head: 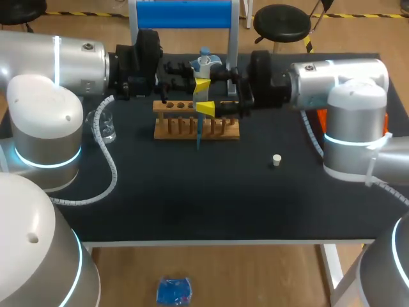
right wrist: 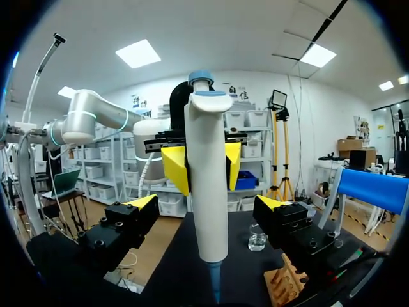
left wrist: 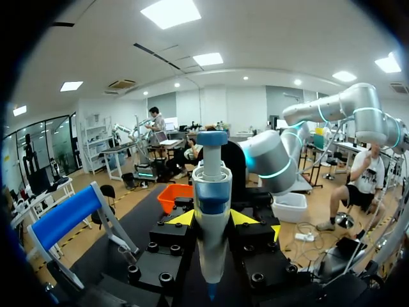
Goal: Invert the test tube, pick up the pipette, mount the tip to pipette, aspirate from beaker and dispense into the tube, eject the tip, return the pipette, and cap with the stopper.
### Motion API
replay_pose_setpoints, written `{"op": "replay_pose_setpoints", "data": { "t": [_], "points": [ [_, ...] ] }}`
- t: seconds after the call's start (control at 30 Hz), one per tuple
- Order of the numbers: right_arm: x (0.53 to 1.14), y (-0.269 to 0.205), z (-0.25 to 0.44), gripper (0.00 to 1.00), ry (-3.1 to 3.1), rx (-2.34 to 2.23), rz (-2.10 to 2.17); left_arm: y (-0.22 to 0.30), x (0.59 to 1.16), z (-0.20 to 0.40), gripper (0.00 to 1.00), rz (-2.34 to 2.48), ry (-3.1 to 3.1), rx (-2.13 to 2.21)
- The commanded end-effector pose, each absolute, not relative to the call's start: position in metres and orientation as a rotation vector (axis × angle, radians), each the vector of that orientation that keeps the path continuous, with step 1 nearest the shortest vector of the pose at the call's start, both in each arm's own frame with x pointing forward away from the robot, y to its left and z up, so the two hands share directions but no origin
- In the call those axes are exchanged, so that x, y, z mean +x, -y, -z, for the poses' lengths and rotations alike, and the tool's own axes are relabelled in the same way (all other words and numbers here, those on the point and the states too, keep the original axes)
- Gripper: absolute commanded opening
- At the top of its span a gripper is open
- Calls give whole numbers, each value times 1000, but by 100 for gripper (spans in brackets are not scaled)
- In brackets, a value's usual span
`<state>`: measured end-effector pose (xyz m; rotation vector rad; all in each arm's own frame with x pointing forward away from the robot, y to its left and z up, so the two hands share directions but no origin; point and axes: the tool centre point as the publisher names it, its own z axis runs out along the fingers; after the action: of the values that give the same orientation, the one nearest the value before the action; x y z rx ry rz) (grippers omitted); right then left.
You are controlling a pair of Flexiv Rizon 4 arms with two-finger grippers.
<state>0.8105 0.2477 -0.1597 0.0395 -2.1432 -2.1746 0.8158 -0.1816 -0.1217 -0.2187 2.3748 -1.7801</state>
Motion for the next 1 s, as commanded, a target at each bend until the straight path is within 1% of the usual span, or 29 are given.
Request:
{"op": "replay_pose_setpoints", "data": {
  "t": [0.03, 0.23, 0.3, 0.37, 0.47, 0.5, 0.63, 0.77, 0.83, 0.87, 0.9, 0.93, 1.0],
  "points": [
    [809, -251, 160, 100, 2149, 33, 2180, 181, 815, 122, 0, 1782, -2372, -218],
    [810, -253, 159, 99, 2167, 49, 2178, 181, 815, 122, 0, 1782, -2372, -218],
    [810, -253, 159, 90, 2170, 52, 2177, 181, 815, 122, 0, 1782, -2372, -218],
    [810, -253, 158, 78, 2172, 53, 2178, 181, 815, 122, 0, 1782, -2372, -218],
    [810, -252, 158, 65, 2173, 56, 2178, 181, 815, 122, 0, 1782, -2372, -218],
    [810, -252, 158, 49, 2172, 56, 2178, 181, 815, 122, 0, 1782, -2372, -218],
    [810, -251, 159, 38, 2169, 59, 2179, 181, 815, 122, 0, 1782, -2372, -218],
    [811, -249, 160, 36, 2168, 59, 2179, 181, 815, 122, 0, 1782, -2372, -218],
    [812, -249, 161, 32, 2167, 56, 2178, 181, 815, 122, 0, 1782, -2372, -218],
    [812, -248, 161, 24, 2166, 54, 2179, 181, 815, 122, 0, 1782, -2372, -218],
    [812, -248, 161, 20, 2165, 51, 2180, 181, 815, 122, 0, 1782, -2372, -218],
    [813, -248, 161, 12, 2162, 49, 2182, 181, 815, 122, 0, 1782, -2372, -218],
    [814, -246, 161, 1, 2154, 44, 2187, 181, 815, 122, 0, 1782, -2372, -218]
  ]
}}
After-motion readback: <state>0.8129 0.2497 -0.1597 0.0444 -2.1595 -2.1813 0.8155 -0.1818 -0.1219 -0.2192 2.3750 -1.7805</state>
